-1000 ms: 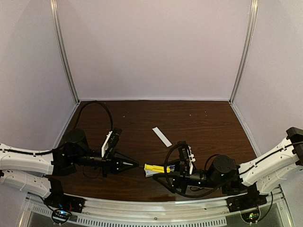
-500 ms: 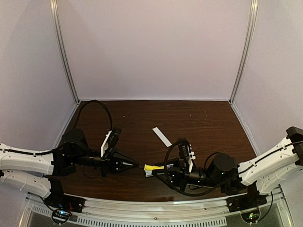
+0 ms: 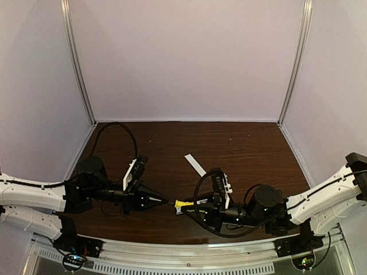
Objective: Unload the batteries from the remote control
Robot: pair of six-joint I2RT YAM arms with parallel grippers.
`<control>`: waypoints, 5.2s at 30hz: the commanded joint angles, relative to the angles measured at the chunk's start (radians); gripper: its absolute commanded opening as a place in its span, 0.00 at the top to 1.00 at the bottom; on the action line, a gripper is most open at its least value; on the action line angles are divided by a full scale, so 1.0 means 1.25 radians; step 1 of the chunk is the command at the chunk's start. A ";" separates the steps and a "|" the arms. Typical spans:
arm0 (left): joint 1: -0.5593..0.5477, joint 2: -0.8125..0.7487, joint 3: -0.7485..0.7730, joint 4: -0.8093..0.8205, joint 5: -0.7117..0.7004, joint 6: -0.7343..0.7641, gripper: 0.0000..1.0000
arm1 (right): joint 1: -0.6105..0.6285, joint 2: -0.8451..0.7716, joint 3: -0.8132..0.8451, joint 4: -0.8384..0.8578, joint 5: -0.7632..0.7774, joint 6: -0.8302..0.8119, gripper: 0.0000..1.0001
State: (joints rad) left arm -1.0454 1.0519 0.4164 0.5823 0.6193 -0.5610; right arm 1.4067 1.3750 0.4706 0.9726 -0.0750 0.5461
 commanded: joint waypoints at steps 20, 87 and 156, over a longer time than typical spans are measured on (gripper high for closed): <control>0.001 0.003 0.005 0.012 -0.014 0.013 1.00 | -0.004 0.014 0.042 -0.057 -0.001 -0.014 0.89; 0.001 0.573 -0.022 0.321 -0.275 0.420 0.03 | -0.012 -0.305 0.004 -0.691 0.491 0.033 1.00; 0.002 0.810 0.186 0.280 -0.239 0.440 0.60 | -0.011 -0.296 -0.047 -0.645 0.426 0.081 1.00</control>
State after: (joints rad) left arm -1.0451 2.0331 0.6472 0.9360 0.3035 -0.0162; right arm 1.3956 1.0069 0.4194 0.1574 0.4667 0.6365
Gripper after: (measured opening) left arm 0.449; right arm 0.172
